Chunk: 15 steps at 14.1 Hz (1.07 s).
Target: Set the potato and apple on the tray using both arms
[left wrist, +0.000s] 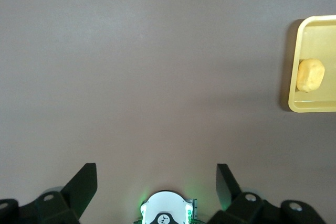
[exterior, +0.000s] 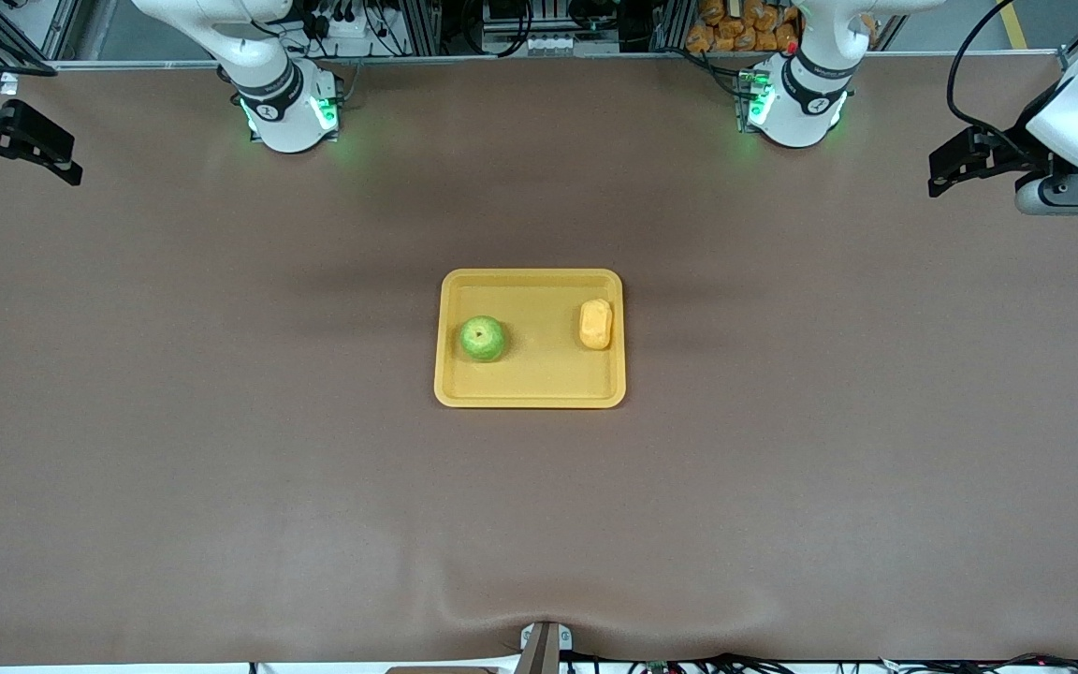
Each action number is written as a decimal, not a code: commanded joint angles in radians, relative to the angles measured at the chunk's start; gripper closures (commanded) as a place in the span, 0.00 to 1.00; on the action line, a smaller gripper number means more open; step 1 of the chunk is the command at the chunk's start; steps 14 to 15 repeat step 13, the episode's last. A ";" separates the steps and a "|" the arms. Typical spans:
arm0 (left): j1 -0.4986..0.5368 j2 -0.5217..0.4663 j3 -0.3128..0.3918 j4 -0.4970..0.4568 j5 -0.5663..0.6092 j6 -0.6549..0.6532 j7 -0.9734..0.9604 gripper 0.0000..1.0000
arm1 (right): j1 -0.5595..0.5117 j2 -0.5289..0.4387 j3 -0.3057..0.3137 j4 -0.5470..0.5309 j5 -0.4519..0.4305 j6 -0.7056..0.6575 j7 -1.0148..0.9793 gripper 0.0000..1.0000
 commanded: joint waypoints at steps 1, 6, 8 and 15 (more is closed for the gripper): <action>0.001 -0.007 0.004 0.006 -0.006 -0.002 0.005 0.00 | 0.001 0.009 -0.004 0.019 -0.007 -0.010 -0.009 0.00; 0.001 -0.002 0.004 0.012 -0.006 -0.003 0.010 0.00 | -0.001 0.007 -0.005 0.015 -0.007 -0.011 -0.009 0.00; 0.000 -0.004 0.004 0.012 -0.006 -0.003 0.004 0.00 | -0.001 0.007 -0.005 0.015 -0.007 -0.010 -0.009 0.00; 0.003 -0.001 0.010 0.020 -0.006 -0.002 0.011 0.00 | -0.004 0.007 -0.007 0.015 -0.007 -0.013 -0.007 0.00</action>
